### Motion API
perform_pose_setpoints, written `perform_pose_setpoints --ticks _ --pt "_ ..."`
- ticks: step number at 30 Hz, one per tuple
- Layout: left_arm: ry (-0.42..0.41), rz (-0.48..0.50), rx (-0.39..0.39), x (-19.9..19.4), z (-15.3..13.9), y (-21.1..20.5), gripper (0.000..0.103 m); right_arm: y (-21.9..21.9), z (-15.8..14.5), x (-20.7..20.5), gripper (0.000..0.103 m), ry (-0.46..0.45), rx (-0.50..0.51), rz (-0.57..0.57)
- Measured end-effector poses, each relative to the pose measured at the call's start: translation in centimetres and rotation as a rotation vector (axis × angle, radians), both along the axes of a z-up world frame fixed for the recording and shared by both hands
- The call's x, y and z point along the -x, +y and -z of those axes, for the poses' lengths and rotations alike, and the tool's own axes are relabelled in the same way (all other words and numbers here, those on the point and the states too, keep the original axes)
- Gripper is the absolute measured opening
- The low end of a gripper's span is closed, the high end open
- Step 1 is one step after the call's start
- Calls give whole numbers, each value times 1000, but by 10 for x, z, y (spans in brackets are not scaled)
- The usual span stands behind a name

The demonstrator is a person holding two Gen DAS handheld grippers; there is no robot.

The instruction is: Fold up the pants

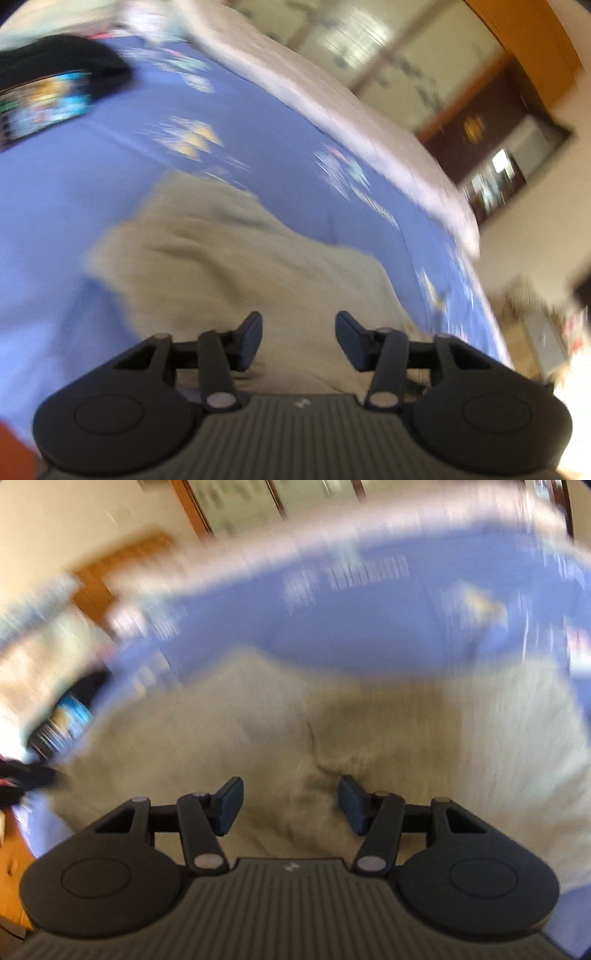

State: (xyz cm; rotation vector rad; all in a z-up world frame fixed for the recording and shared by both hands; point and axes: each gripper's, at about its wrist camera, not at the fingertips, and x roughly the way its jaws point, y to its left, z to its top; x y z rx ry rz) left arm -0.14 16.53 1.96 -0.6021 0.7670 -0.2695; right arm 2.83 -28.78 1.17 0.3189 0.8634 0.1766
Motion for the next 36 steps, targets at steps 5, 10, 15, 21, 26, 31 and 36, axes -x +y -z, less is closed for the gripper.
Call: perform_pose_setpoints --ticks 5,10,15,21,26,31,36 --pt "89 -155 82 9 21 54 56 7 -2 5 60 -39 55 -5" --pt "200 -200 267 -17 58 66 75 2 -4 7 60 -30 29 14" --pt "219 -229 380 -54 86 70 56 8 -4 11 60 -31 37 14" --pt "210 -209 358 -65 90 52 24 17 -30 11 60 -107 4 -23" --pt "136 -166 338 -53 68 52 23 41 -27 -7 59 -111 46 -99" --pt "-16 -56 171 -51 12 13 23 54 -9 -27 60 -25 75 -128" --pt "-187 151 -39 -56 -42 -75 23 21 -32 -17 58 -105 -97 -64"
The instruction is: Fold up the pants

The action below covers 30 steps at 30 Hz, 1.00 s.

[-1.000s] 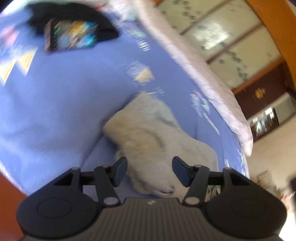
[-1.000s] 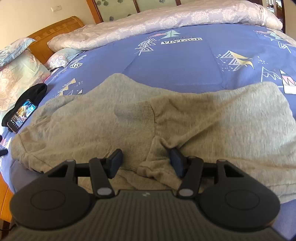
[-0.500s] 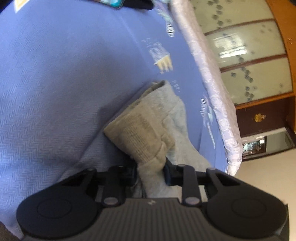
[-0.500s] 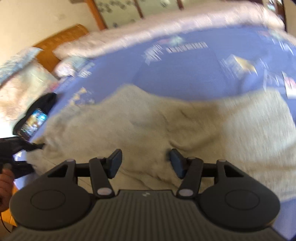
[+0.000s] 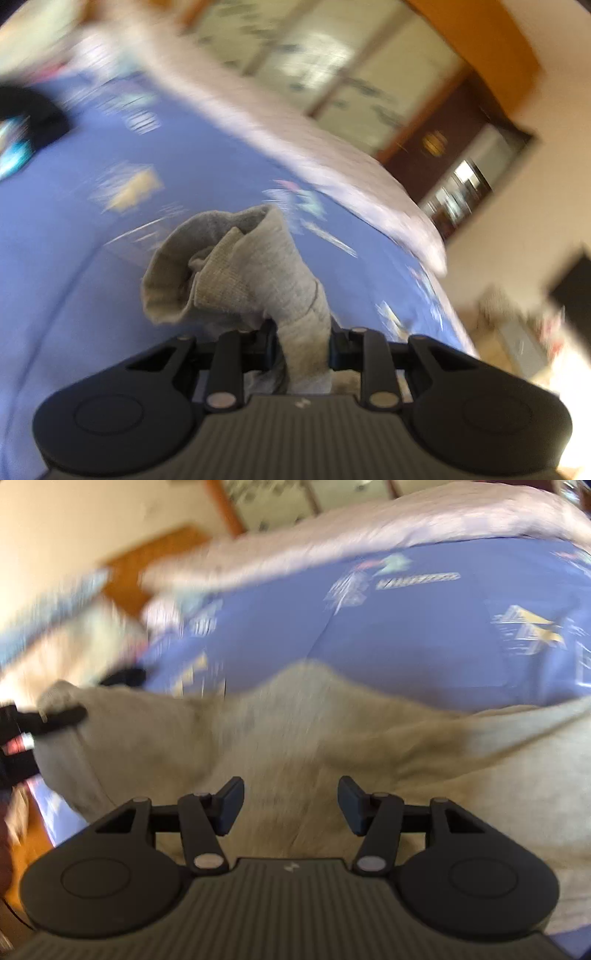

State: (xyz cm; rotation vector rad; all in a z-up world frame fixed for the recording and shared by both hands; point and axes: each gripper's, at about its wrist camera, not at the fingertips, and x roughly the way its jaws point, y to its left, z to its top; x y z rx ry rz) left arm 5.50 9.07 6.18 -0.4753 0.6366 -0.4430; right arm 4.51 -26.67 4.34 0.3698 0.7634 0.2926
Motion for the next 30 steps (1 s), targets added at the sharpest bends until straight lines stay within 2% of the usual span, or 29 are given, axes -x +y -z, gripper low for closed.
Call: perform_pose_setpoints --ticks 3,6,7,8,9,11,12,15,17,20,23,25,26,28,29,30 --pt "-71 150 -99 1 -14 -66 23 -44 -7 13 59 -16 -126 126" --pt "-103 315 -193 15 -14 -131 27 -89 -7 31 59 -21 -232 236" --pt "-104 374 -248 20 -8 -156 35 -102 -5 37 59 -21 -260 269" --pt "-99 427 -296 24 1 -175 46 -114 -2 42 60 -16 -287 298" --pt "-78 475 -337 25 13 -192 49 -123 1 45 60 -7 -312 319" --pt "18 527 -394 28 37 -209 48 -138 11 50 60 19 -367 345" --pt "48 540 -395 30 44 -209 49 -141 16 51 60 33 -381 348" --pt "28 519 -372 39 37 -186 51 -133 22 51 60 39 -359 316" --pt "38 474 -312 34 29 -157 52 -125 22 48 61 30 -340 282" --pt "81 342 -267 29 29 -116 61 -121 21 41 70 28 -296 293" --pt "177 228 -216 19 41 -81 61 -116 24 39 71 67 -241 292" --pt "245 183 -167 13 54 -68 61 -106 26 39 67 91 -226 256" --pt "268 171 -148 11 59 -64 61 -98 25 40 57 88 -212 228" --pt "305 155 -131 6 67 -65 61 -81 17 39 37 69 -116 204" --pt "317 153 -126 4 70 -66 61 -73 12 38 22 50 -61 191" --pt "324 154 -122 6 70 -65 61 -67 4 38 20 27 -16 179"
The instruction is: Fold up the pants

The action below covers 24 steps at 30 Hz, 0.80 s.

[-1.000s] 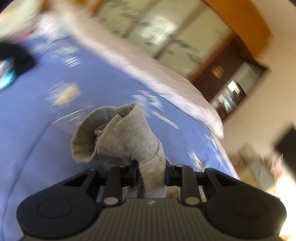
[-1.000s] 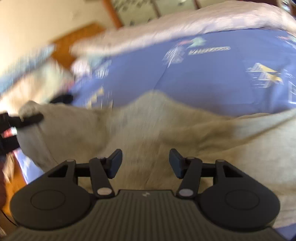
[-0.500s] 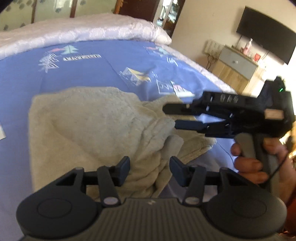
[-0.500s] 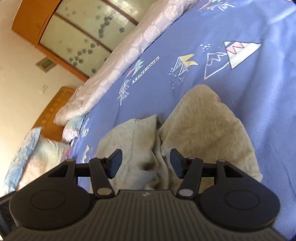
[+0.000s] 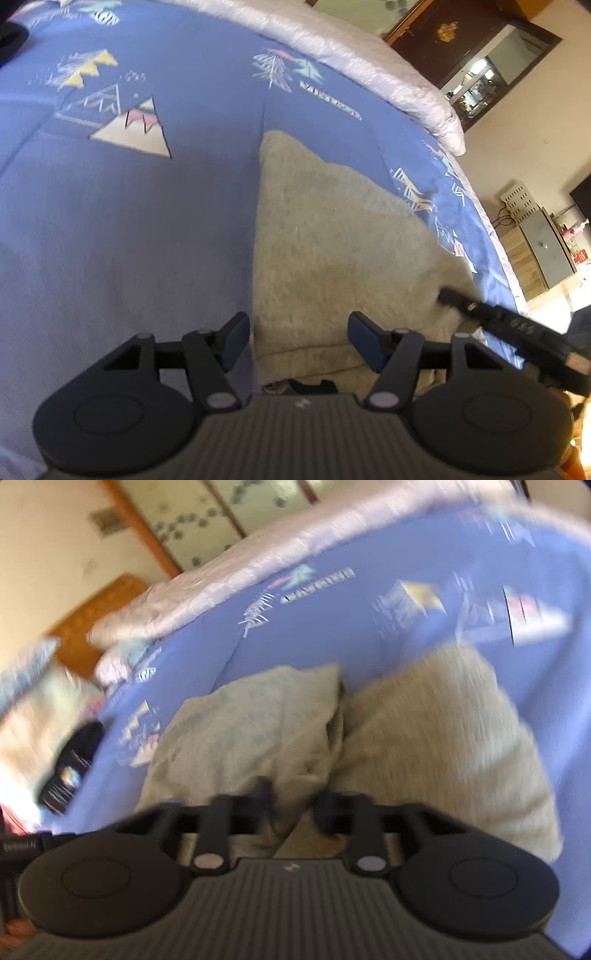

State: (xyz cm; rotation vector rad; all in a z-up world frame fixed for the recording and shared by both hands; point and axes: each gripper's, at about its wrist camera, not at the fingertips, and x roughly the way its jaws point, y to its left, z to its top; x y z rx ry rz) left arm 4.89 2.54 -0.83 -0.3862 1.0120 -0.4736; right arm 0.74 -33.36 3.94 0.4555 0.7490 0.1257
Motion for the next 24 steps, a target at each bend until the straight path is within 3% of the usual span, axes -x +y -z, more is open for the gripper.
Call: perform_pose_setpoints --ticks 4,8,11,15,16,20,22,24 --pt "-45 24 12 -7 -16 -6 61 3 -39 2 16 -151 111 13" --pt "-130 54 8 -9 -35 -21 65 -27 -76 20 15 -303 203 145" --pt "-121 81 -8 -13 -33 -40 67 -59 -68 37 16 -265 196 211" --pt "-72 131 -76 -13 -16 -71 67 -87 -10 42 38 17 174 296" --pt "-68 138 -120 -13 -12 -79 67 -91 -1 47 38 42 167 333" --pt "-16 130 -288 -18 5 -100 70 -98 -4 68 41 -47 92 404" --pt "19 110 -292 -20 11 -98 75 -88 -13 67 41 -95 118 369" --pt "3 110 -312 -18 12 -99 78 -77 -16 66 41 -130 140 325"
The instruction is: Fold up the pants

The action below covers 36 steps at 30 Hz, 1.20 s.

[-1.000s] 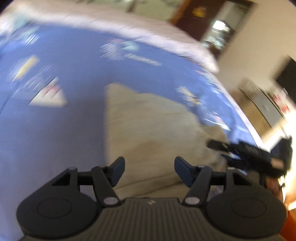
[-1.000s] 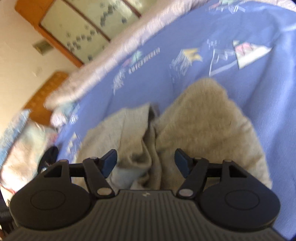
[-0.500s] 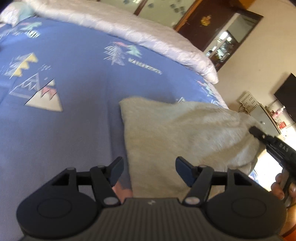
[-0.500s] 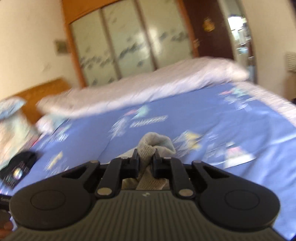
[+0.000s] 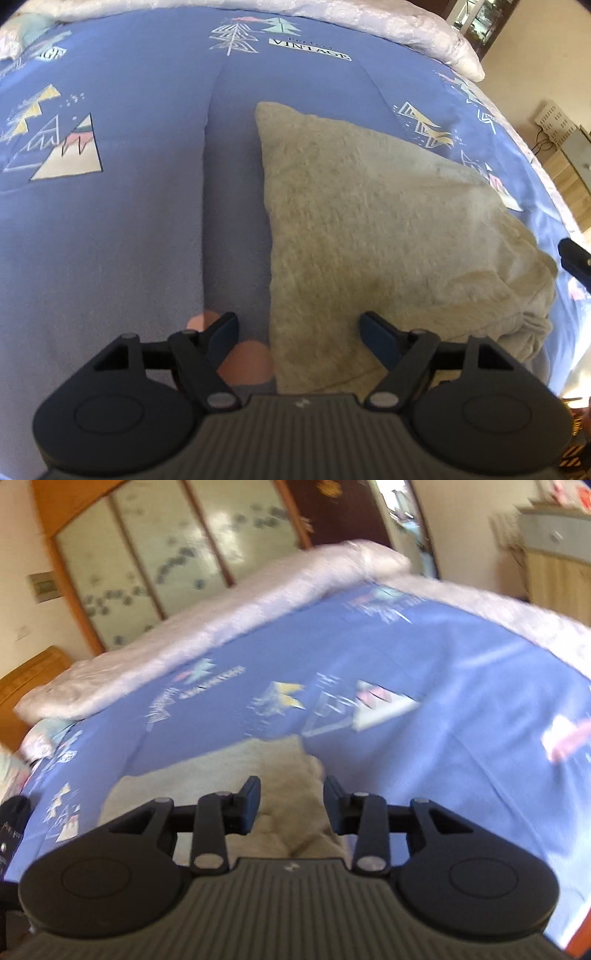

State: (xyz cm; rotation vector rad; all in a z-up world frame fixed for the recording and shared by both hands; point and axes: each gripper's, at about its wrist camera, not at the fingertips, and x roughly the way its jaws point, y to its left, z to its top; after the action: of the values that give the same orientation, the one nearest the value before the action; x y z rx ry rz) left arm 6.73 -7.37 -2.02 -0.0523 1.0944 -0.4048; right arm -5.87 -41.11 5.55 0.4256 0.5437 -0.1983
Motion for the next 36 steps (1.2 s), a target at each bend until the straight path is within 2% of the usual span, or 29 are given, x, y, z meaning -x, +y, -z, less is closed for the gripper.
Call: perform_pose_setpoints --ticks 2,5,7,10,12,14,22,28,32,36 --pt "-22 13 -51 4 1 -5 78 6 7 -6 41 28 -3 -44" --pt "-41 19 -95 8 2 -10 80 9 36 -18 41 145 -28 -74" --pt "-38 10 -99 8 1 -10 81 3 43 -12 41 106 -62 -63" --pt "-18 -9 -91 7 -2 -6 81 0 30 -7 41 115 -81 -50" --pt "-13 -24 -83 9 -4 -1 79 -3 22 -1 47 98 -97 -28" --pt "-13 -40 -82 13 -5 4 79 -4 17 9 48 75 -118 -14" --pt "-46 -60 -85 29 -12 17 79 -12 17 28 49 45 -199 33" --pt "-50 -75 -82 34 -7 27 81 -31 33 36 49 97 -343 98" --pt "-53 -84 -86 38 -2 34 86 -42 54 43 50 142 -468 142" --pt "-88 -65 -95 43 2 35 90 -56 67 55 50 76 -637 196"
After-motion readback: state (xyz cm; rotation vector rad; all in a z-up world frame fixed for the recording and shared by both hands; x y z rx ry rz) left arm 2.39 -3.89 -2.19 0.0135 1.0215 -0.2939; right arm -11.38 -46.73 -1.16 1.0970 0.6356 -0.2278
